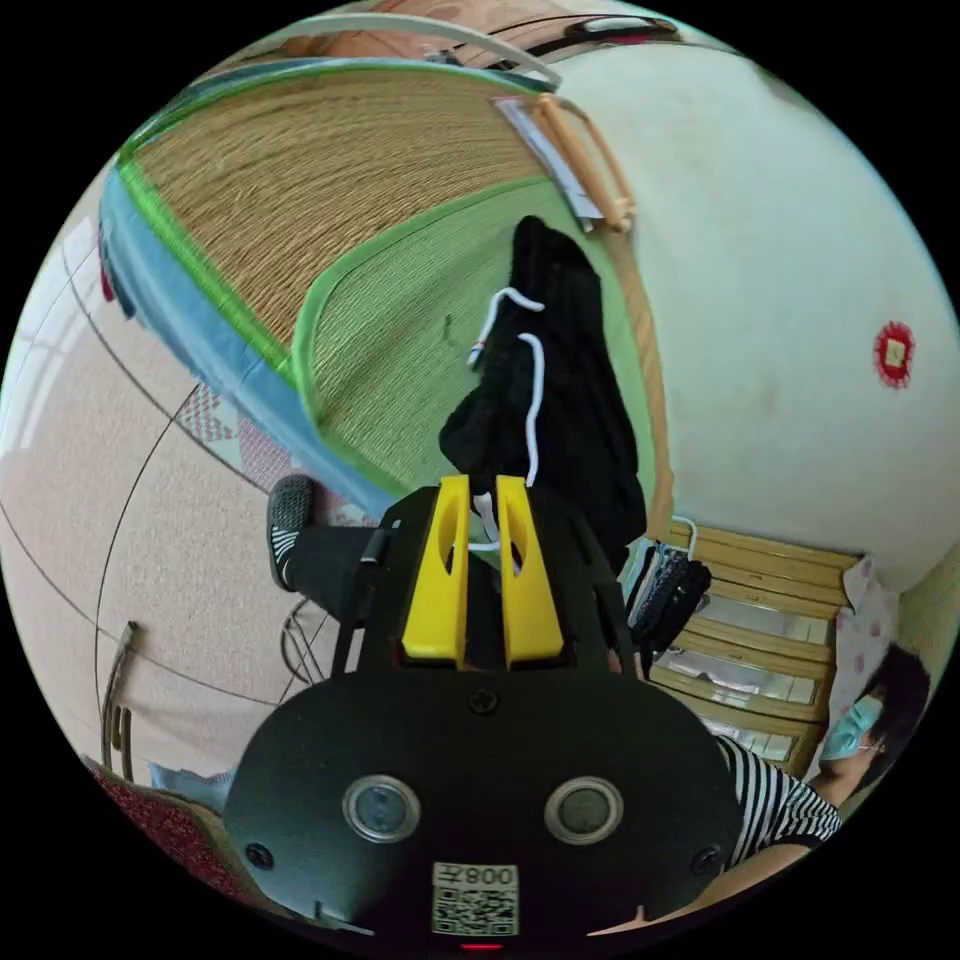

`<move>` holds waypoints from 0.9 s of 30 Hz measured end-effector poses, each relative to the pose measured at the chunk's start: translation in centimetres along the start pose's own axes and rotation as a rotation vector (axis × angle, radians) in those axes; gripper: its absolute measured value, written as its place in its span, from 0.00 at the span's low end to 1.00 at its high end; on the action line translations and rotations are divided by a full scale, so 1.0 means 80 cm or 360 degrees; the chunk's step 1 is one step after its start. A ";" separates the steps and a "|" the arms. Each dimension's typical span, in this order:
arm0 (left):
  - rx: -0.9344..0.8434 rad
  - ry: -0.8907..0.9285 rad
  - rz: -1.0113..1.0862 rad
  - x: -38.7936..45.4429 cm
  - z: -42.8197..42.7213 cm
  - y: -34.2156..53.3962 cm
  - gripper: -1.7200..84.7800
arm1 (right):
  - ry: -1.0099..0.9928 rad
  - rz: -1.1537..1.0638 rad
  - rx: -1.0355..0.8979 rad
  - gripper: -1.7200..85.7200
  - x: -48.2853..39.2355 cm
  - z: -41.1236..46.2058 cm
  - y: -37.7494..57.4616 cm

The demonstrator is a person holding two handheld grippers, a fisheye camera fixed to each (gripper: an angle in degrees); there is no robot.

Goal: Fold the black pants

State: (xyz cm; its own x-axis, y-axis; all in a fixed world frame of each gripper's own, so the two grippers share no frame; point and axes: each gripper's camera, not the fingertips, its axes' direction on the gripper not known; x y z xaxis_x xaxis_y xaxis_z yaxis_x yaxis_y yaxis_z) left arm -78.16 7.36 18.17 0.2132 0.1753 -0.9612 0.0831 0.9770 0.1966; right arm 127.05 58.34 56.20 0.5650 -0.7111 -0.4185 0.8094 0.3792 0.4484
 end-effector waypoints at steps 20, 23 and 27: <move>-0.0369 -0.0023 0.0697 -0.046 0.366 -0.101 0.06 | 0.1296 -0.1218 -0.0216 0.09 -0.220 0.233 0.062; -0.0485 -0.0140 0.0802 -0.058 0.446 -0.116 0.06 | 0.1125 -0.1151 -0.0124 0.08 -0.224 0.192 0.071; -0.0561 -0.0212 0.0842 -0.092 0.521 -0.135 0.06 | 0.0938 -0.0942 0.0178 0.08 -0.205 0.080 0.087</move>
State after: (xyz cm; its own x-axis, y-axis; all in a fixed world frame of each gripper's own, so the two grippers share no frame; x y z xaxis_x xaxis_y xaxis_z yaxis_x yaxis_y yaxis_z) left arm -40.07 -9.57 31.17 0.2584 0.6492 -0.7153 -0.3861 0.7482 0.5396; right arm 122.42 68.88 71.22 0.0685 -0.3369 -0.9390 0.9953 -0.0418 0.0876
